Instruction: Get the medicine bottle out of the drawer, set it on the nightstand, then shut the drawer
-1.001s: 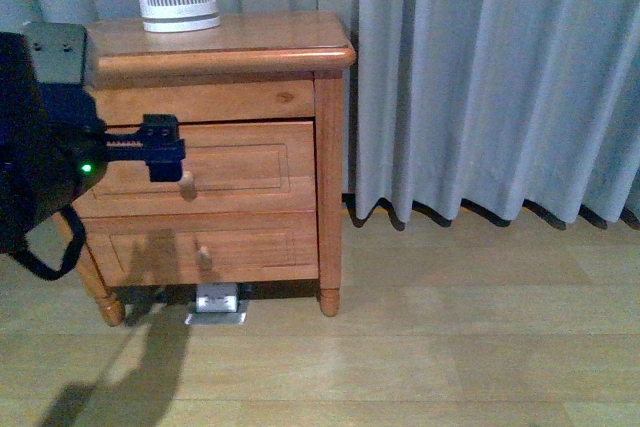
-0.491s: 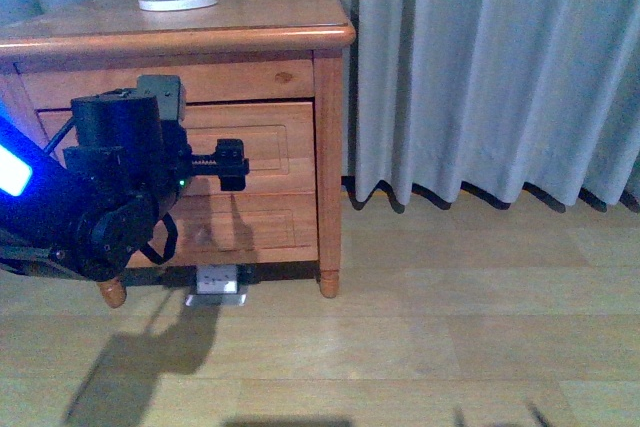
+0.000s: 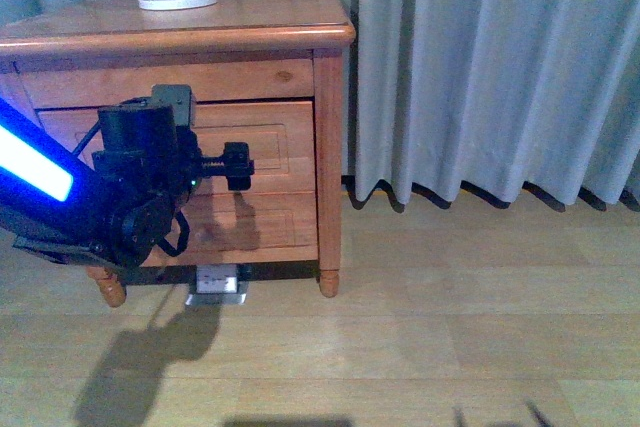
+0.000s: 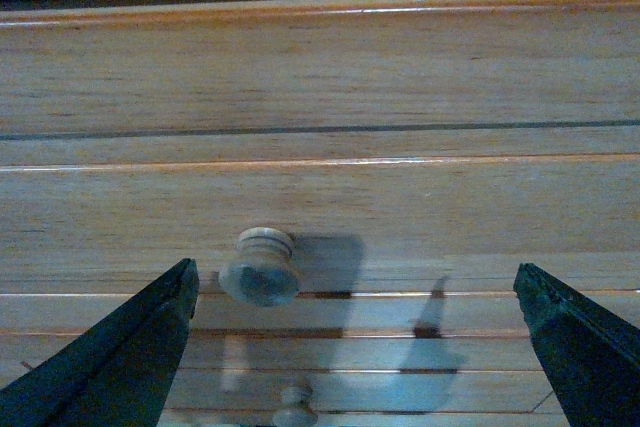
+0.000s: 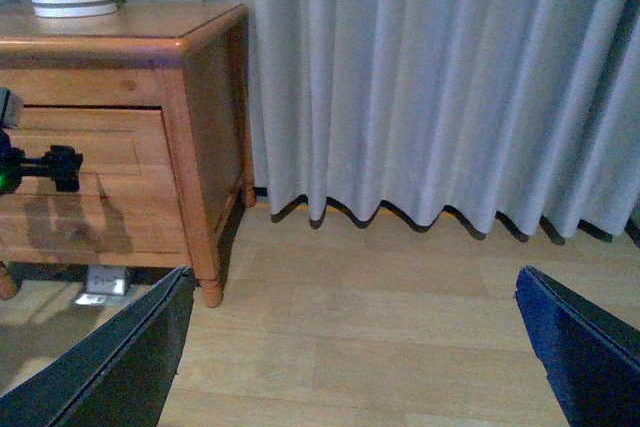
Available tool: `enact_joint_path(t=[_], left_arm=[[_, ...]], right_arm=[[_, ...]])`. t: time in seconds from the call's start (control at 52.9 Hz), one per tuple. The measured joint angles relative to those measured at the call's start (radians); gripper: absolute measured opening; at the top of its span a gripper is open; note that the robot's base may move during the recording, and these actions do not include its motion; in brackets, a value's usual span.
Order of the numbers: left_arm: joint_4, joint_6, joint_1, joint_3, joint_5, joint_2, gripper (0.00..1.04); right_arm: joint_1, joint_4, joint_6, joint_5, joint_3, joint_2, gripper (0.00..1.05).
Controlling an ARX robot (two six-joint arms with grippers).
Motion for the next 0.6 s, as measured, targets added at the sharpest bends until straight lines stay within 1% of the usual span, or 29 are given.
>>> enact_joint_path(t=[0.264, 0.604], left_arm=[[-0.032, 0.01, 0.01, 0.076, 0.003, 0.041, 0.98], [-0.067, 0.016, 0.034, 0.115, 0.0, 0.06, 0.98]], right_arm=[[0.0, 0.0, 0.0, 0.0, 0.0, 0.0, 0.98], [0.0, 0.0, 0.0, 0.0, 0.0, 0.0, 0.98]])
